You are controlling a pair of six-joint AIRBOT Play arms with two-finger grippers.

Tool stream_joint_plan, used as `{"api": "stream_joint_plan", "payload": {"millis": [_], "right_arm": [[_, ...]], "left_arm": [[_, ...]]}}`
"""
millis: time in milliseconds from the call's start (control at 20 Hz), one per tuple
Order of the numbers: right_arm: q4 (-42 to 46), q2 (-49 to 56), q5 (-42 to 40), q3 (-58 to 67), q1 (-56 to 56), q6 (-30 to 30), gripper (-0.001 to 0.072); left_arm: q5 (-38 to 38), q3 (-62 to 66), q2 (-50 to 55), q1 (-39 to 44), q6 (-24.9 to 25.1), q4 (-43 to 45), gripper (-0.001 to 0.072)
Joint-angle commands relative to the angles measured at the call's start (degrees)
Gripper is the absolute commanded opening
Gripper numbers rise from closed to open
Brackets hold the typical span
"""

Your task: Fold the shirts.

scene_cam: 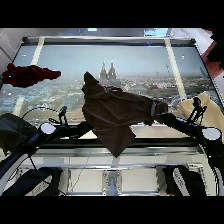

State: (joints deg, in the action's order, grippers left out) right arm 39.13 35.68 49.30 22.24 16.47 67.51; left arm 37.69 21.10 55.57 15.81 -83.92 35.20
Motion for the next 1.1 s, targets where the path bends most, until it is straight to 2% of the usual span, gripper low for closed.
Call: {"api": "stream_joint_plan", "payload": {"millis": [0, 400, 500, 550, 600, 650, 700, 850, 1000, 1050], "right_arm": [[-0.50, 0.02, 0.04, -0.02, -0.02, -0.02, 0.0029], [-0.37, 0.02, -0.17, -0.02, -0.02, -0.07, 0.0029], [-0.28, 0.02, -0.22, -0.02, -0.02, -0.07, 0.0029], [-0.26, 0.02, -0.22, -0.02, -0.02, -0.07, 0.0029], [-0.24, 0.02, -0.22, -0.04, -0.02, -0.07, 0.0029], [-0.22, 0.02, -0.22, -0.02, -0.02, -0.07, 0.0029], [-0.22, 0.02, -0.20, -0.02, -0.02, -0.07, 0.0029], [-0.09, 0.00, 0.07, 0.46, -0.02, -0.09, 0.0029], [4.04, -0.63, 5.18, 7.72, 0.35, -0.07, 0.0028], [6.27, -1.46, 7.65, 11.93, 1.01, -0.02, 0.0028]], "left_arm": [[-6.62, -0.39, 2.95, 4.59, -2.91, -0.81, 0.0482], [-9.40, -0.37, 9.01, 4.68, -2.40, -5.97, 0.0481], [-9.44, -0.37, 9.73, 4.68, 1.51, -10.86, 0.0480], [-9.33, -0.24, 9.73, 4.68, 3.52, -12.90, 0.0443], [-9.38, -0.20, 9.73, 4.66, 4.46, -14.21, 0.0265], [-9.51, -0.20, 9.73, 4.66, 5.31, -15.45, 0.0044], [-9.51, -0.13, 9.73, 4.66, 6.71, -16.83, 0.0014], [-9.03, 2.82, 9.49, 4.48, 12.22, -22.82, 0.0014], [-6.12, 13.92, 5.01, 2.29, 26.32, -27.89, 0.0014], [-4.85, 18.56, 2.47, 0.46, 29.33, -27.61, 0.0014]]}}
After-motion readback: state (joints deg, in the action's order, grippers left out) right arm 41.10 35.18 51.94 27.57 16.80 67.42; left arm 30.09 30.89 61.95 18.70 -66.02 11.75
